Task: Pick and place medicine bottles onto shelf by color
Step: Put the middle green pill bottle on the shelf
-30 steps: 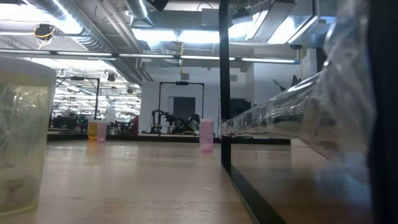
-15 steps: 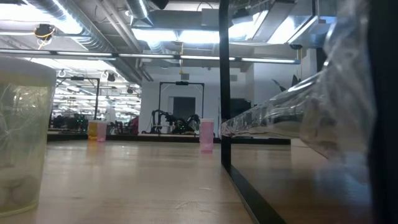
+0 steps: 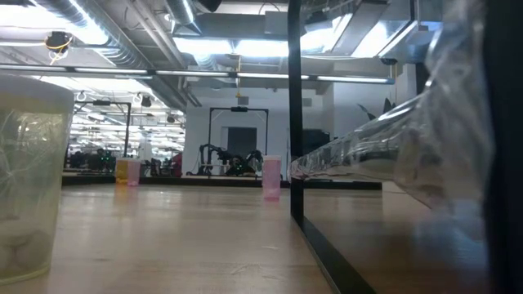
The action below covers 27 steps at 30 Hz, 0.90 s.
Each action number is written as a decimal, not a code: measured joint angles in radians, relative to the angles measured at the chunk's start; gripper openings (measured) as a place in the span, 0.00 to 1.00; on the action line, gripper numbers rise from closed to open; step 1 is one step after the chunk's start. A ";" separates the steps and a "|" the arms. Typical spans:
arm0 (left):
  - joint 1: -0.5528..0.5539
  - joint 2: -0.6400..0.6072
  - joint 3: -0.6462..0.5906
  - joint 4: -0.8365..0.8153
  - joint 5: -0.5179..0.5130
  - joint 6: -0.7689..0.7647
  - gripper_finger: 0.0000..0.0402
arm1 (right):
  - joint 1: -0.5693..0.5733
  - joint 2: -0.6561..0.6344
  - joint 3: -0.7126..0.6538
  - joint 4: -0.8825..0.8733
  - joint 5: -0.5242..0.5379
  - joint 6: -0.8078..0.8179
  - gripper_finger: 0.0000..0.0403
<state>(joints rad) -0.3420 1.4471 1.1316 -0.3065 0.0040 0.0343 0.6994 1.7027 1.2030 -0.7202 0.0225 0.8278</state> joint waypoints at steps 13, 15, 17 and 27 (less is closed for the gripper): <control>0.000 0.000 0.000 0.000 0.000 0.000 0.00 | 0.020 0.000 0.000 0.015 -0.021 0.001 0.44; 0.000 0.000 0.000 0.000 0.000 0.000 0.00 | 0.021 0.000 0.000 0.015 -0.026 0.005 0.44; 0.000 0.000 0.000 0.000 0.000 0.000 0.00 | 0.021 0.000 0.000 0.015 -0.026 0.005 0.44; 0.000 0.000 0.000 0.000 0.000 0.000 0.00 | 0.024 0.000 0.000 0.014 -0.051 0.005 0.44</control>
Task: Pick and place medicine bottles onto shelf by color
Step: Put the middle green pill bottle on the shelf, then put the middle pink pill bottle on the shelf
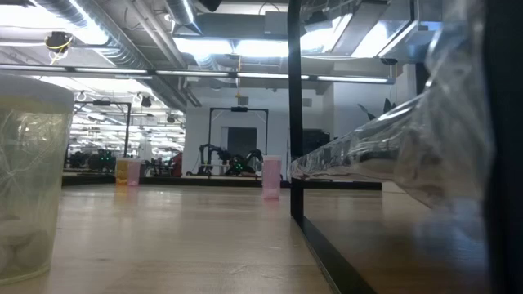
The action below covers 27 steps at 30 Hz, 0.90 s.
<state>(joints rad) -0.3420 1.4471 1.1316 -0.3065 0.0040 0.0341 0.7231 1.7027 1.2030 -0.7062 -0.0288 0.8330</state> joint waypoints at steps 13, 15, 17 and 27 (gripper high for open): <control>0.000 0.000 0.000 0.000 -0.001 0.000 0.00 | 0.000 -0.016 0.000 -0.014 0.055 -0.002 0.44; 0.002 0.000 0.000 0.000 -0.002 0.000 0.00 | 0.000 -0.033 0.002 -0.022 0.085 -0.003 0.44; 0.002 0.000 0.000 0.000 -0.016 0.000 0.00 | 0.000 -0.056 0.002 -0.047 0.114 -0.004 0.44; 0.070 0.000 0.000 -0.015 -0.069 -0.006 0.00 | -0.001 -0.200 0.002 -0.143 0.326 -0.049 0.44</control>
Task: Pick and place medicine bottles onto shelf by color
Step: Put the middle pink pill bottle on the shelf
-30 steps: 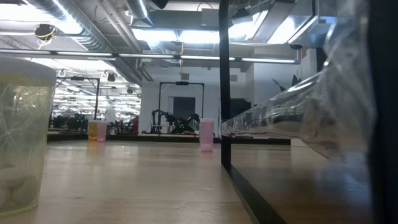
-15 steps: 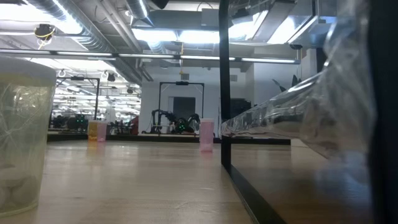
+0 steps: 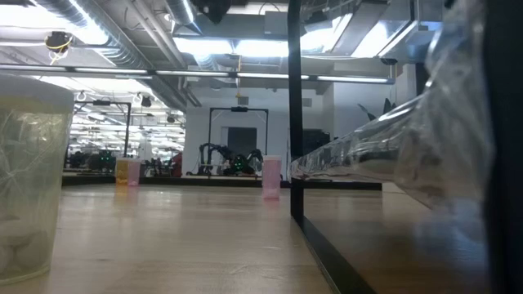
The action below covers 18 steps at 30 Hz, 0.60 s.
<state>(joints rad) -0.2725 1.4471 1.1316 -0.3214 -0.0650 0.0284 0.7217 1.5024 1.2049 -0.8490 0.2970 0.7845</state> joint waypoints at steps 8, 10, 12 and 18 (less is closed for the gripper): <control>0.146 0.000 0.000 -0.108 0.048 0.096 0.00 | -0.037 -0.079 0.000 0.005 0.146 -0.074 0.44; 0.172 0.000 0.000 -0.106 0.050 0.111 0.00 | -0.059 -0.089 0.000 0.005 0.182 -0.090 0.44; 0.193 0.000 0.000 -0.097 0.050 0.113 0.00 | -0.083 -0.092 0.000 0.003 0.214 -0.106 0.44; 0.225 0.013 0.000 -0.090 0.049 0.112 0.00 | -0.163 -0.093 0.000 -0.002 0.296 -0.135 0.44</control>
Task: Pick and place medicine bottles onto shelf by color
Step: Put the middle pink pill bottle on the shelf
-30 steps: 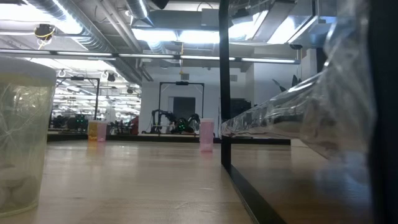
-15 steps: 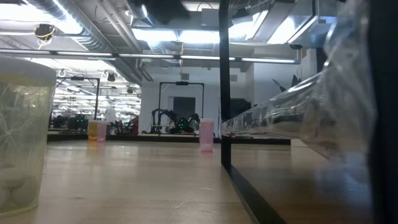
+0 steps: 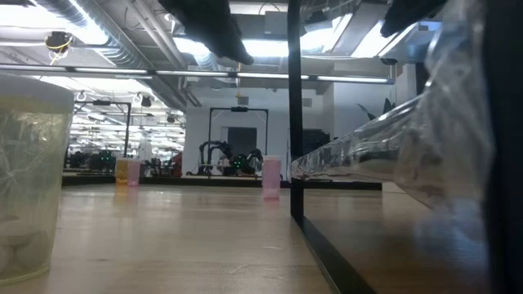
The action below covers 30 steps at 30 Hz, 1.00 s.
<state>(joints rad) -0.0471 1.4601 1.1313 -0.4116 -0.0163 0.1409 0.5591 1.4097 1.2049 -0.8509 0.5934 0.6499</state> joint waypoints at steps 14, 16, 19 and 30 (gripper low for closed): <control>0.034 0.136 0.000 0.007 0.008 0.000 0.00 | -0.152 0.000 0.000 -0.016 0.061 -0.137 0.44; 0.035 0.138 0.000 0.009 0.008 -0.001 0.00 | -0.162 0.000 0.000 -0.016 0.061 -0.136 0.44; 0.035 0.138 0.000 0.009 0.008 -0.001 0.00 | -0.173 0.000 0.000 -0.015 0.061 -0.136 0.44; 0.035 0.138 0.000 0.009 0.008 -0.066 0.00 | -0.177 0.000 0.000 -0.013 0.059 -0.136 0.44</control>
<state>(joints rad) -0.0122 1.5982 1.1313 -0.4023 -0.0086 0.0753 0.3824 1.4097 1.2049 -0.8642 0.6529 0.5142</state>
